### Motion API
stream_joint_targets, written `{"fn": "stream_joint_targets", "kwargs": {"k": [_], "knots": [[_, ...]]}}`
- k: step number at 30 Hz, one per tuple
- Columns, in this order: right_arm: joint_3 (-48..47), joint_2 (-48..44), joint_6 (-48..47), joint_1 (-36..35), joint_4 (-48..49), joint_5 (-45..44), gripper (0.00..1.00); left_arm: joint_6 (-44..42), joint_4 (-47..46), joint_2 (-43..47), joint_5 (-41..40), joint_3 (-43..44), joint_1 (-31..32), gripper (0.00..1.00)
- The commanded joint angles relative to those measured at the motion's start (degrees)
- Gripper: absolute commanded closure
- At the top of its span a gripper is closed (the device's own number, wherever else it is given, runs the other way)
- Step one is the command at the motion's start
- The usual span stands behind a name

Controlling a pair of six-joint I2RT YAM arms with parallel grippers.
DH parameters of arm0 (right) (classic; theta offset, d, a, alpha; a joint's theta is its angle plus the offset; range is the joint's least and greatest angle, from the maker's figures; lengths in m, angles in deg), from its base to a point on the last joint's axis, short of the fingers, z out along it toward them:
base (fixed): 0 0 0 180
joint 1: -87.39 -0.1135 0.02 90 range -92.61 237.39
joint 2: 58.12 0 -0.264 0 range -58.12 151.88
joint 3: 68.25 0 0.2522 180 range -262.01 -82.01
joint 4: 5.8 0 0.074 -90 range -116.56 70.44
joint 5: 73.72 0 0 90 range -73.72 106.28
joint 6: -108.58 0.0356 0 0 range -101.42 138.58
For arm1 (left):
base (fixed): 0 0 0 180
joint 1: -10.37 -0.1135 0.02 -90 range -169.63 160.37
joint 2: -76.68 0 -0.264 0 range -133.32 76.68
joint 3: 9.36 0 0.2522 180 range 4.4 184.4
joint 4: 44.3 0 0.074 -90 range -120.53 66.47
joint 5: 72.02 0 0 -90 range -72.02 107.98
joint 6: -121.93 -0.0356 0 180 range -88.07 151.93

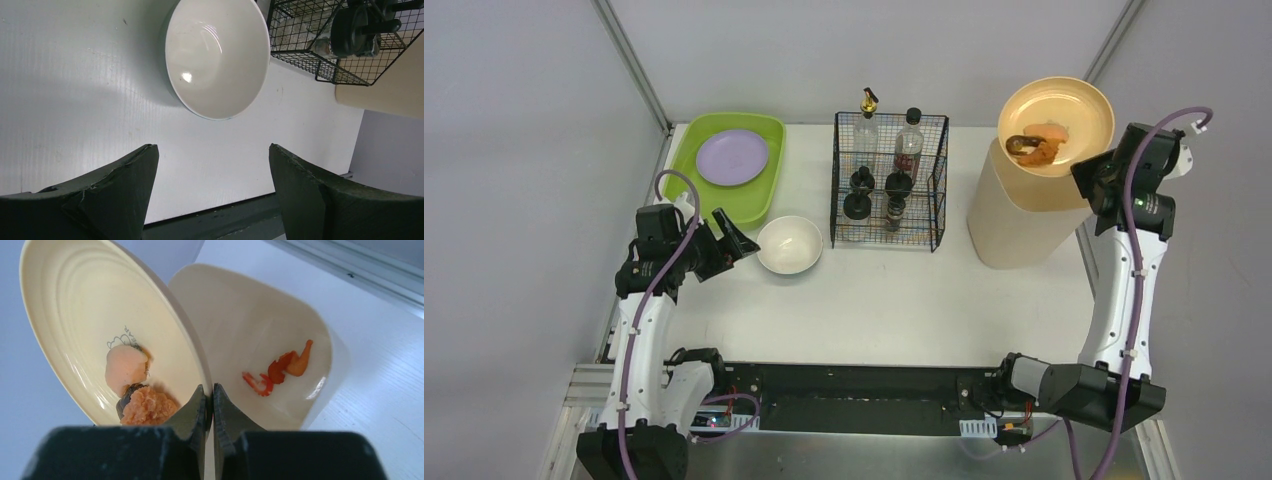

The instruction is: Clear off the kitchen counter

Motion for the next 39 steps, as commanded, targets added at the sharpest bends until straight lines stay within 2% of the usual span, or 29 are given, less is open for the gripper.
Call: {"fn": "stream_joint_targets", "kwargs": {"k": [1,9,16,21,31,36,39], "knots": [[-1.4,-1.2,0.1,1.6,3.4,-5.5,1.0,0.4,-1.4,1.1,1.5,-0.6,0.7,0.16],[7.6,-5.9,-2.9,1.4,9.8,-14.3,1.0,0.4,-1.5,1.1,2.1,-0.7,1.8,0.16],[8.5,-6.4,-10.1,-2.4,13.0,-21.5,1.0,0.6,-1.6,1.6,2.4,-0.7,2.1,0.16],[13.6,-8.6,-20.0,-6.8,22.1,-26.9,1.0,0.5,-1.6,1.6,2.8,-0.6,3.3,0.16],[16.5,-10.4,-34.0,-10.5,29.9,-33.7,1.0,0.2,-1.6,2.8,2.7,-0.7,4.7,0.16],[17.8,-11.1,-46.6,-14.3,37.4,-37.5,1.0,0.0,-1.6,4.0,2.3,-0.7,5.2,0.16],[20.1,-11.7,-55.2,-17.6,45.6,-40.8,1.0,0.0,-1.6,4.0,2.4,-0.7,5.3,0.16]]}}
